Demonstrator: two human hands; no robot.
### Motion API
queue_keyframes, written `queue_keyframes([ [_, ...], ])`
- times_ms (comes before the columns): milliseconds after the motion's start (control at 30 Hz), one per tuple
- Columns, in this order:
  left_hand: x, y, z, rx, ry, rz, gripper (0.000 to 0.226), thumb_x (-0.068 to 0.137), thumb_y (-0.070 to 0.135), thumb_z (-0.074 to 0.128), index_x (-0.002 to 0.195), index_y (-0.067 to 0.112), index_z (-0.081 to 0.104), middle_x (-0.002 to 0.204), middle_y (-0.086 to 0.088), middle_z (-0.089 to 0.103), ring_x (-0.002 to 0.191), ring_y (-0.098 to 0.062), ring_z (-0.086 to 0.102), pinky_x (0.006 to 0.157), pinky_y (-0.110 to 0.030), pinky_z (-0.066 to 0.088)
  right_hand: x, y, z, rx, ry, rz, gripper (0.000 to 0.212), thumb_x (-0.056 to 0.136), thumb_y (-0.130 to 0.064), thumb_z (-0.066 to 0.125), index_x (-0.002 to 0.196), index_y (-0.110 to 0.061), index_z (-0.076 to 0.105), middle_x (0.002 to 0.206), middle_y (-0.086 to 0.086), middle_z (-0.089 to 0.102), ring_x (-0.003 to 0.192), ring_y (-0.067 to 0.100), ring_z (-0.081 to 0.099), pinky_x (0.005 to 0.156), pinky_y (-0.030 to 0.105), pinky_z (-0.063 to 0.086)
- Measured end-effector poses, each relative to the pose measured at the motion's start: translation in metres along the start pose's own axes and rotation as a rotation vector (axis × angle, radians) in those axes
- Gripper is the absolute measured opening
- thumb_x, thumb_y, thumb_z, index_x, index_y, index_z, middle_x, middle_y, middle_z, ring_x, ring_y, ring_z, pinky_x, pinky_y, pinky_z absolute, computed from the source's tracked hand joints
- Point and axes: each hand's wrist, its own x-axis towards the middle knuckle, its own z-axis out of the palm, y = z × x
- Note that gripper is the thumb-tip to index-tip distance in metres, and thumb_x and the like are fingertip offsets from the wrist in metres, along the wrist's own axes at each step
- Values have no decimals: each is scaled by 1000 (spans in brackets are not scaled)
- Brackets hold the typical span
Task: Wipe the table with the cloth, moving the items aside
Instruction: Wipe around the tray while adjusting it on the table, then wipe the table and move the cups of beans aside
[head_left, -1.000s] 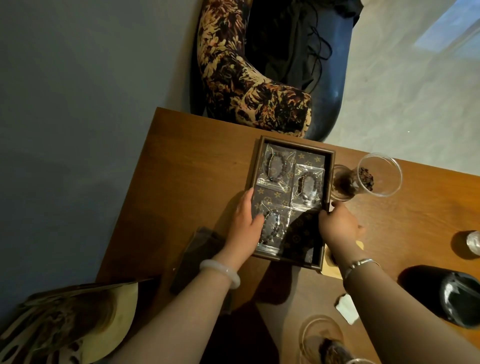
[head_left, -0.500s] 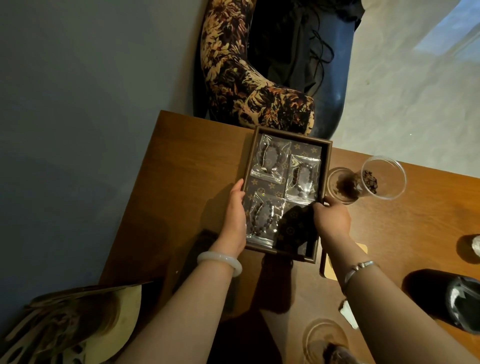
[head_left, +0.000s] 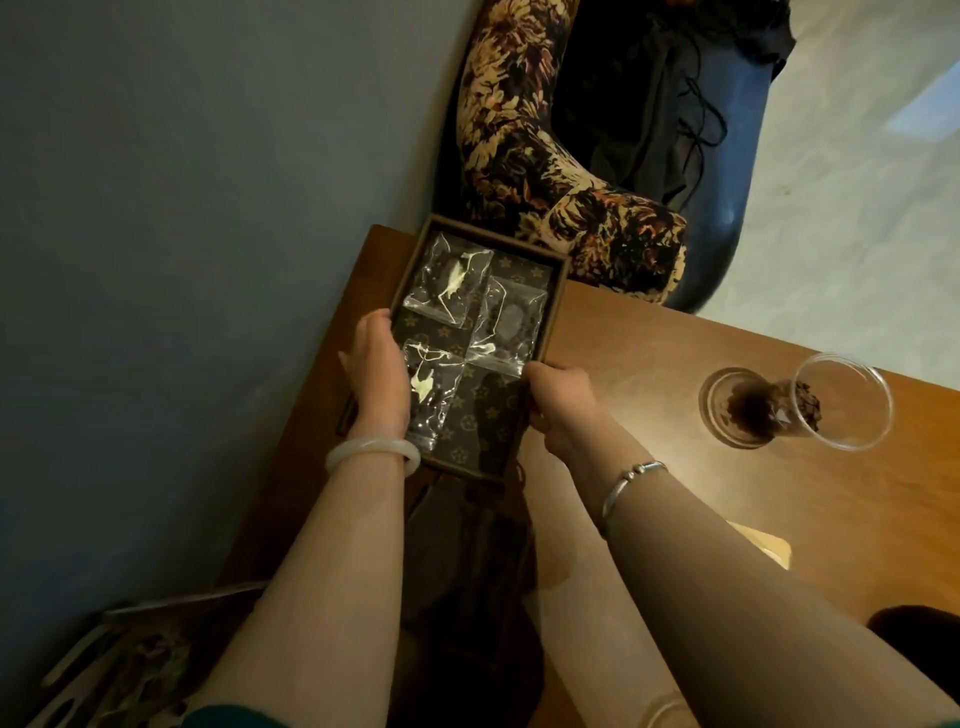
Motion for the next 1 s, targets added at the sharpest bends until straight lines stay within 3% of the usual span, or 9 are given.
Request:
queue_keyframes([
  [133, 22, 2, -21, 20, 102, 12, 38, 70, 54, 35, 92, 41, 63, 111, 10, 58, 126, -24, 44, 110, -52, 29, 2, -3, 26, 16, -59, 33, 28, 97, -10, 50, 124, -6, 57, 75, -1, 54, 61, 10, 51, 47, 20, 41],
  [233, 27, 7, -21, -6, 175, 55, 26, 83, 37, 34, 85, 33, 59, 93, 17, 47, 117, -22, 46, 112, -50, 25, 1, -3, 40, 27, -86, 42, 32, 97, -13, 52, 127, -5, 56, 79, -1, 57, 66, 11, 54, 51, 21, 43],
  [367, 28, 13, -16, -68, 259, 51, 22, 87, 31, 37, 83, 26, 57, 86, 11, 42, 112, -21, 42, 106, -48, 31, 4, -3, 51, 38, -120, 61, 40, 96, -16, 54, 135, -5, 51, 88, 1, 60, 75, 13, 57, 62, 25, 46],
  [467, 29, 12, -12, -105, 251, 20, 20, 92, 26, 36, 82, 24, 53, 87, 8, 45, 123, -23, 36, 99, -36, 29, 6, -1, 54, 60, -132, 65, 41, 97, -14, 51, 136, -6, 49, 85, -1, 58, 74, 12, 55, 62, 25, 44],
  [533, 28, 10, -11, -116, 240, 26, 16, 93, 27, 38, 86, 26, 52, 86, 15, 39, 129, -24, 32, 103, -39, 30, 6, 0, 53, 75, -133, 56, 42, 96, -10, 48, 137, -6, 48, 81, -3, 55, 69, 10, 53, 58, 23, 42],
  [633, 32, -1, -13, -58, 198, 62, 13, 89, 35, 39, 91, 34, 52, 96, 18, 41, 129, -26, 36, 107, -50, 32, 9, 6, 51, 85, -147, 43, 45, 93, -6, 44, 138, -6, 48, 80, -2, 56, 68, 11, 52, 57, 23, 41],
  [700, 32, -8, -16, 40, 181, 146, 28, 88, 36, 37, 109, 29, 55, 126, 10, 49, 135, -23, 29, 111, -51, 27, 12, 9, 47, 128, -174, 61, 48, 93, -6, 42, 141, -8, 45, 88, 3, 59, 79, 17, 52, 66, 28, 41],
  [833, 21, -16, -14, 169, 170, 252, 38, 91, 31, 36, 125, 25, 51, 156, 1, 28, 146, -15, 15, 120, -47, 2, 2, 7, 33, 203, -228, 73, 53, 99, -8, 43, 151, -15, 30, 106, 4, 63, 86, 12, 60, 74, 26, 48],
  [1000, -4, -38, -10, 323, 75, 355, 38, 94, 30, 33, 128, 25, 49, 158, 5, 23, 147, -11, 5, 119, -47, -5, -18, 50, 22, -255, 64, -311, 38, 101, -15, 43, 137, -21, 49, 110, 1, 64, 82, 17, 65, 74, 34, 58],
])
